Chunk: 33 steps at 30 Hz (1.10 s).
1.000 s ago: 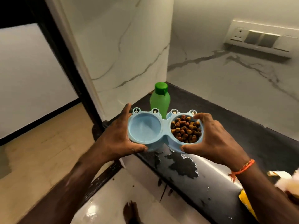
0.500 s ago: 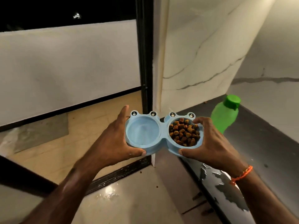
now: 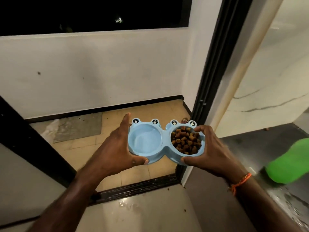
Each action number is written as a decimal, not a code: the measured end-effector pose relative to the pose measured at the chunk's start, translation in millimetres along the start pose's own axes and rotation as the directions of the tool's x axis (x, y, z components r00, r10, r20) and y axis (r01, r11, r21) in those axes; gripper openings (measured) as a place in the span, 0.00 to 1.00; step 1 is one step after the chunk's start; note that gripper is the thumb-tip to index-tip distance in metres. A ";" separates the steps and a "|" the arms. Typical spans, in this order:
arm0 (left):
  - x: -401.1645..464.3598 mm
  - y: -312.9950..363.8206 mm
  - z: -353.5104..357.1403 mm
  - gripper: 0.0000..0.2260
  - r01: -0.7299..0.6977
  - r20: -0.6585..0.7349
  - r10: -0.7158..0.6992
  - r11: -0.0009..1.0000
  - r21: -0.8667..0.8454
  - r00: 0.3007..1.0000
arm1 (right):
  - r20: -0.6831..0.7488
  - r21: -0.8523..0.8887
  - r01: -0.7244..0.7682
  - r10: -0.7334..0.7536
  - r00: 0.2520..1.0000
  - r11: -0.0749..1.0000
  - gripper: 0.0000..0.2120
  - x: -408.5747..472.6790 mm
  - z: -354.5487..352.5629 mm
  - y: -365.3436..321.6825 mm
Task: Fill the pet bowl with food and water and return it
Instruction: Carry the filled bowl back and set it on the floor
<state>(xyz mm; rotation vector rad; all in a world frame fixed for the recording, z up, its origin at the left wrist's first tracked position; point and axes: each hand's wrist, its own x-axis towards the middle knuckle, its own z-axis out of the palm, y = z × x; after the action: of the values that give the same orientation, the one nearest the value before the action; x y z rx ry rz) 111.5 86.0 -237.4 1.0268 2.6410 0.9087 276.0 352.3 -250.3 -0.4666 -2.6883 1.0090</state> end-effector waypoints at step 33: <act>224.4 -224.2 -68.8 0.67 0.237 -0.120 -0.252 0.963 -0.124 0.960 | 0.185 0.015 0.134 -0.135 0.973 0.991 0.46 363.7 157.8 -36.5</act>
<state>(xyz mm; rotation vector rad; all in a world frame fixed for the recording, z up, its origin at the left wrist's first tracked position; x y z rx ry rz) -206.3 71.0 -301.7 0.6149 2.7118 1.0827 -118.2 367.8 -304.4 -0.1936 -2.8358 1.0650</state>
